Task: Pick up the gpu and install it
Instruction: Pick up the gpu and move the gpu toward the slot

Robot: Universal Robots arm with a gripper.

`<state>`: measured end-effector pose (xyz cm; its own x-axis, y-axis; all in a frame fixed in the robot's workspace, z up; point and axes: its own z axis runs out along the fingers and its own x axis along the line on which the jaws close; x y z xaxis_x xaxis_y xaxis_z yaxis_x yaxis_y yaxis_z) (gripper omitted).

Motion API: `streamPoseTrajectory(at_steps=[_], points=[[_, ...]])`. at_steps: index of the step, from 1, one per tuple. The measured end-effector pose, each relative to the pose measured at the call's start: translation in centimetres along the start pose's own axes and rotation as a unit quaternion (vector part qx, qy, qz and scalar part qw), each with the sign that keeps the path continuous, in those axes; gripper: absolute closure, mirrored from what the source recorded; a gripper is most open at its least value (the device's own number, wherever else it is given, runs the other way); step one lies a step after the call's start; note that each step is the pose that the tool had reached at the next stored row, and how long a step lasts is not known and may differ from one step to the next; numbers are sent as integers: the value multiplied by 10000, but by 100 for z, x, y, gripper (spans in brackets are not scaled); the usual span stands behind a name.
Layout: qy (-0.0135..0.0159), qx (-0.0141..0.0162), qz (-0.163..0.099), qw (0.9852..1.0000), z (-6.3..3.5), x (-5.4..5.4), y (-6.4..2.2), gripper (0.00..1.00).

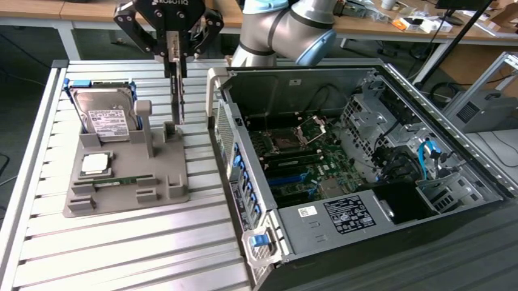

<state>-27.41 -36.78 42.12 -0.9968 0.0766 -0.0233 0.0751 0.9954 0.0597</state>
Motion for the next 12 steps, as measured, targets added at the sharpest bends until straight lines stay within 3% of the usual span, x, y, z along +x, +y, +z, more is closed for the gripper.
streamPoseTrajectory(at_steps=[12], points=[[-1,7,0,10000,0,-77,-30,73]])
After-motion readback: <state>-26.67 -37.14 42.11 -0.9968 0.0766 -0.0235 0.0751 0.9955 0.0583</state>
